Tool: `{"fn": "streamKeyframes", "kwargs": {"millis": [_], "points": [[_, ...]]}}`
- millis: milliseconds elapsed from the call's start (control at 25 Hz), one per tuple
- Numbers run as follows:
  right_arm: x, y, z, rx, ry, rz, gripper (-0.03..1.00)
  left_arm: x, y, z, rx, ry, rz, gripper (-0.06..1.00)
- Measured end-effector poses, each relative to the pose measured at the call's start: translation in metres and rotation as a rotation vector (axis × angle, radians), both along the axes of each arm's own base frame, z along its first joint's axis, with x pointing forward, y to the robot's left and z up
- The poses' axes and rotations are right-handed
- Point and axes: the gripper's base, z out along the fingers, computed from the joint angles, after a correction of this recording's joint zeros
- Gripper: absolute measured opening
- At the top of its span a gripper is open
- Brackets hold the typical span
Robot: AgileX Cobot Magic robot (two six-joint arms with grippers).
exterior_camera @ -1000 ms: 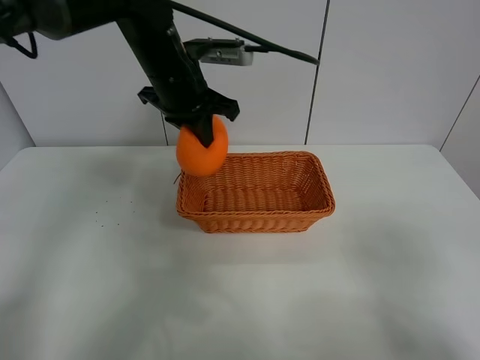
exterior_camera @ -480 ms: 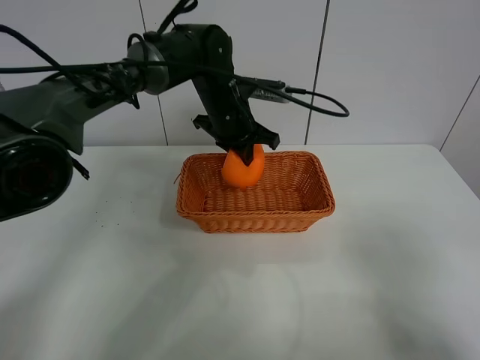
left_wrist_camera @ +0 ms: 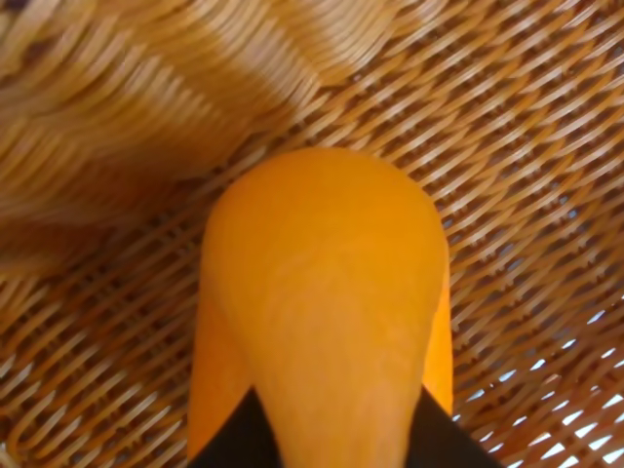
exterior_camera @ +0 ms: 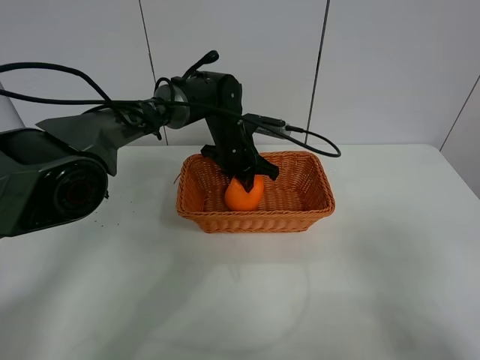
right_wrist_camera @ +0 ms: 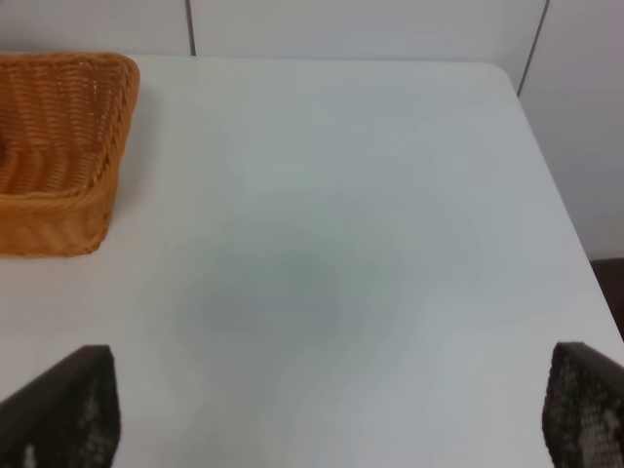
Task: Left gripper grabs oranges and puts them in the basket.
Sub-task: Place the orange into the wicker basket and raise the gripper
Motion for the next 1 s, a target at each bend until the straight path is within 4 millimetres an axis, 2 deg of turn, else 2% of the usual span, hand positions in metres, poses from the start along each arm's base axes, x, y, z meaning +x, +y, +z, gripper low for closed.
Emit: {"fn": "streamKeyframes", "kwargs": {"millis": [80,240,360,520,640,760,1000], "points": [[0.000,0.000,0.000,0.000,0.000,0.000,0.69,0.000,0.000,0.000,0.001,0.001,0.000,0.29],[0.000,0.000,0.000,0.000,0.000,0.000,0.69,-0.001,0.001,0.000,0.009,0.013,-0.001,0.67],[0.000,0.000,0.000,0.000,0.000,0.000,0.69,-0.002,0.001,0.000,0.016,0.025,-0.002,0.81],[0.000,0.000,0.000,0.000,0.000,0.000,0.69,-0.003,0.002,0.006,0.022,0.035,-0.004,0.86],[0.000,0.000,0.000,0.000,0.000,0.000,0.69,-0.003,0.002,0.020,0.024,0.038,-0.007,0.86],[0.000,0.000,0.000,0.000,0.000,0.000,0.69,-0.005,0.003,0.047,0.002,-0.001,-0.016,0.86],[0.000,0.000,0.000,0.000,0.000,0.000,0.69,-0.012,0.017,0.122,-0.076,-0.143,-0.020,0.86]]}}
